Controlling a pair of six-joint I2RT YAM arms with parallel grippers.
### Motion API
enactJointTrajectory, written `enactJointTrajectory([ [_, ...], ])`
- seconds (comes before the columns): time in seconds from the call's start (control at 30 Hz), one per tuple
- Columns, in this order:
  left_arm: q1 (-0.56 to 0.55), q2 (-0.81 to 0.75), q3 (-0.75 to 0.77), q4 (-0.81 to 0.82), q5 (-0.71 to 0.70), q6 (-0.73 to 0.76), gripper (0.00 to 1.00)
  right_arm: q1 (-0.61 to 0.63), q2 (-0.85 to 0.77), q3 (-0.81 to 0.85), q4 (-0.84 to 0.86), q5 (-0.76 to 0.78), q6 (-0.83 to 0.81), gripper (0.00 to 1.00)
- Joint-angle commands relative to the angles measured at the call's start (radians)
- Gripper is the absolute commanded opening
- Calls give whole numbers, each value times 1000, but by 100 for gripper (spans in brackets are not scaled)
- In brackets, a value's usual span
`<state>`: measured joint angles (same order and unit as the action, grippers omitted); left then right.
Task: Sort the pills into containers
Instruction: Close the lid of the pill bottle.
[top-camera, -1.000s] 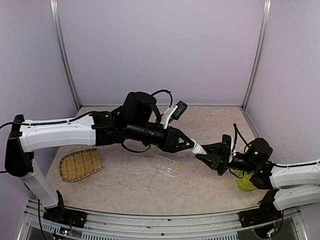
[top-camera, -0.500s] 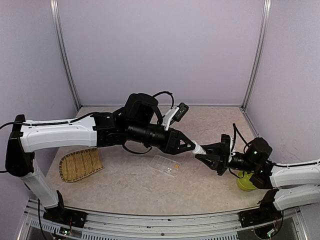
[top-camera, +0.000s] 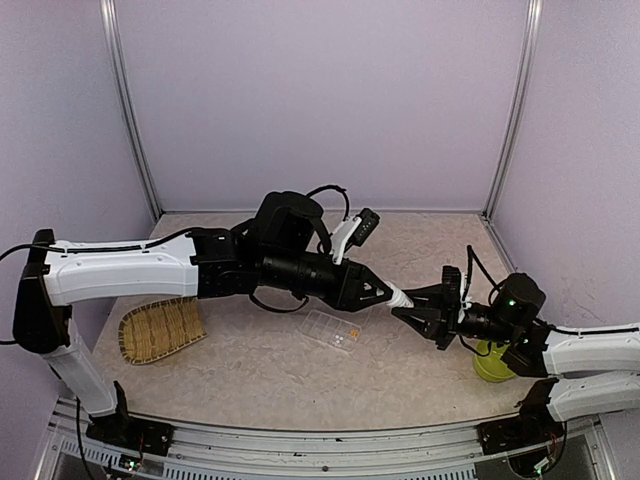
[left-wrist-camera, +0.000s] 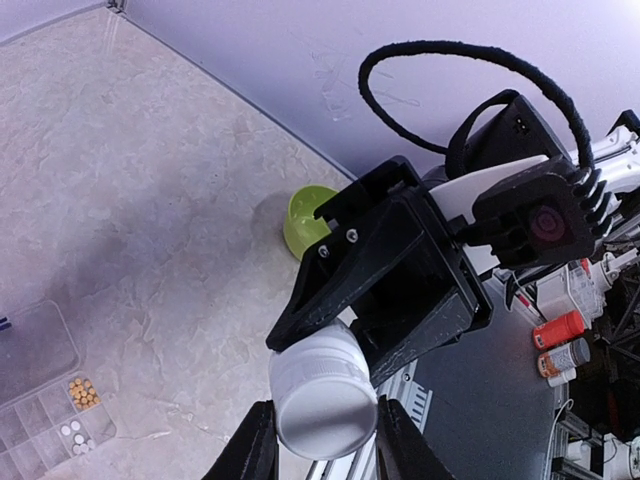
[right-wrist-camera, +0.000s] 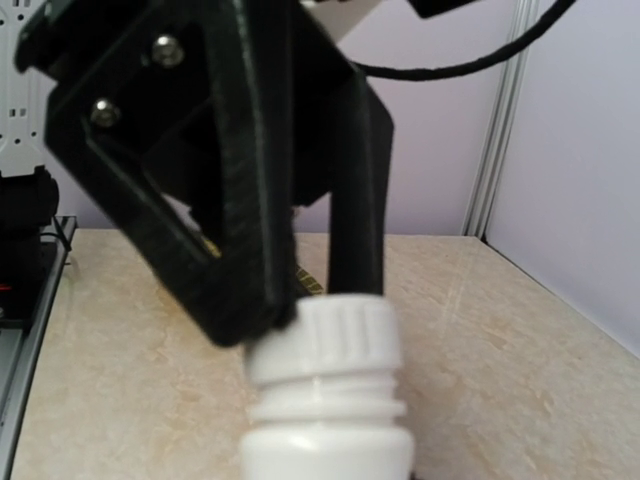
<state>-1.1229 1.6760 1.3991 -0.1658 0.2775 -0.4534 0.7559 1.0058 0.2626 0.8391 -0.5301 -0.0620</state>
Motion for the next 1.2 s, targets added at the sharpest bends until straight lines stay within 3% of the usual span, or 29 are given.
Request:
enactJointTrajectory([
  [0.0,-2,10,18,-30,-44,3,31,-4,-25,34,33,-5,2,25],
  [0.63,33,64,28,-33,146,12,30,23,-32,91,-76,-35,-57,25],
  [1.07,45,39,3,-6,198,218,26,23,-43,117,-57,-148,146,25],
  [1.17,53,34,-2,-7,206,260,30,23,-54,118,-55,-167,180,25],
])
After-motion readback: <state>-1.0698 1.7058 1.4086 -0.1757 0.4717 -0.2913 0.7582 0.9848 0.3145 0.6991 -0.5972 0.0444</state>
